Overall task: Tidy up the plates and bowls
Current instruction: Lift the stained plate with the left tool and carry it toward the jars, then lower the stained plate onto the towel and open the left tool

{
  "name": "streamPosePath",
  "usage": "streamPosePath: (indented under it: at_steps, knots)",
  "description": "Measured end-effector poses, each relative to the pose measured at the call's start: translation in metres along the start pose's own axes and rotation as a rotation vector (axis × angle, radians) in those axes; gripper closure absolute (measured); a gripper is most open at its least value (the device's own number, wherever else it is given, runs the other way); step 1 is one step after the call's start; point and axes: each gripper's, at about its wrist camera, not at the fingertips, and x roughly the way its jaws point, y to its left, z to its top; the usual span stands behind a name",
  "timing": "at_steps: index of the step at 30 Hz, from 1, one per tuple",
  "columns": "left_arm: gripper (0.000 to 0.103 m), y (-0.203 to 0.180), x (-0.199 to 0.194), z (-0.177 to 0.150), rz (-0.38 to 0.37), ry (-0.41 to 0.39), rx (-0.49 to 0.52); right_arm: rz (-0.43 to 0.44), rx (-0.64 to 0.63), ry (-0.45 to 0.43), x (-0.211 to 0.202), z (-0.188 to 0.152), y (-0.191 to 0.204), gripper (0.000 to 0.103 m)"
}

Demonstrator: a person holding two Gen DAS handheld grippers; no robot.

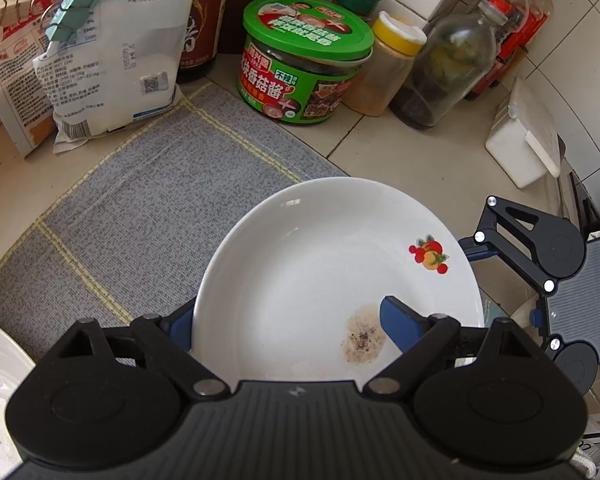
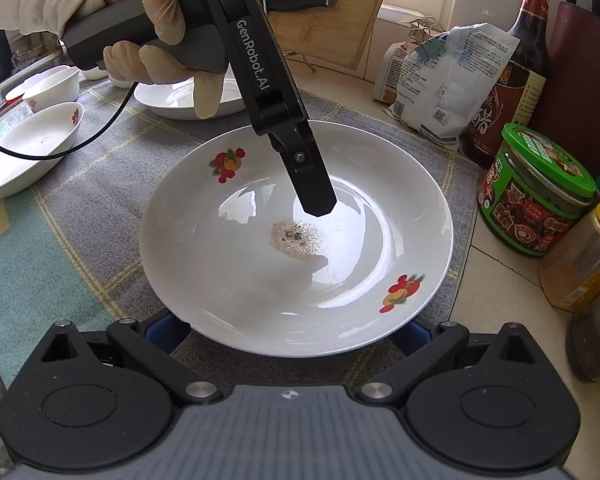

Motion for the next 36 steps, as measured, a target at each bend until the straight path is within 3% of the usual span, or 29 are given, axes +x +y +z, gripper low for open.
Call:
streamPosePath:
  at_steps: [25,36]
  knots:
    - [0.011,0.002,0.010,0.006,0.004,-0.018,0.024,-0.040,0.030,0.004,-0.002,-0.001,-0.002,0.000]
    - [0.010,-0.007,-0.016,-0.002,0.085,-0.104,0.070,-0.061,0.087,0.007,-0.014,-0.003,0.004,0.000]
